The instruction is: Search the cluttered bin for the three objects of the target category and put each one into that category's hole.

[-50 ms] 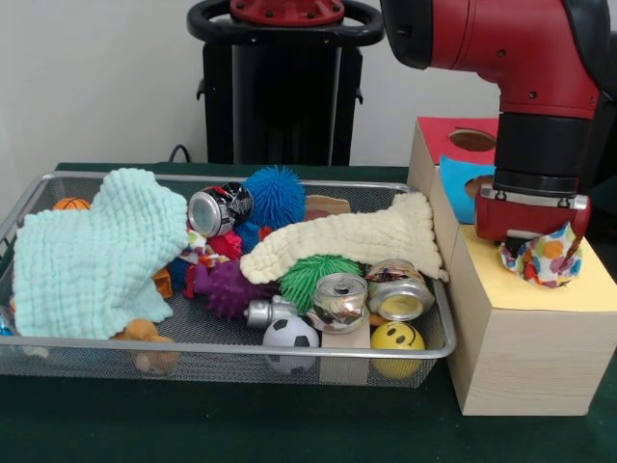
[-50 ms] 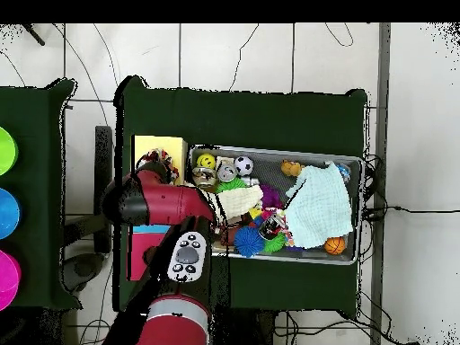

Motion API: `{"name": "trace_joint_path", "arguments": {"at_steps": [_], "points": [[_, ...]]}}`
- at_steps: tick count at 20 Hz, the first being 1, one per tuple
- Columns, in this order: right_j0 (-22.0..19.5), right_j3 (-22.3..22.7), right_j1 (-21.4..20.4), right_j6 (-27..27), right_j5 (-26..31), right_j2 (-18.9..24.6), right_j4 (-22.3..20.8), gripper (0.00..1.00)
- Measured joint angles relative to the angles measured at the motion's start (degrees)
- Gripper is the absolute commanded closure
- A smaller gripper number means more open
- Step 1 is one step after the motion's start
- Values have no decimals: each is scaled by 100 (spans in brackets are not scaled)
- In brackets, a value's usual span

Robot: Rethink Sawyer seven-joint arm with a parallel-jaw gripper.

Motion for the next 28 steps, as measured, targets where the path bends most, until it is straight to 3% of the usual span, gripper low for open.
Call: {"name": "trace_joint_path", "arguments": {"at_steps": [2, 3, 22, 28], "points": [[1, -18, 3, 0, -2, 10, 5, 100], [2, -27, 5, 0, -4, 16, 8, 0], [-3, -78, 0, -1, 68, 58, 23, 0], [-3, -104, -68, 0, 371, 36, 67, 0]]}}
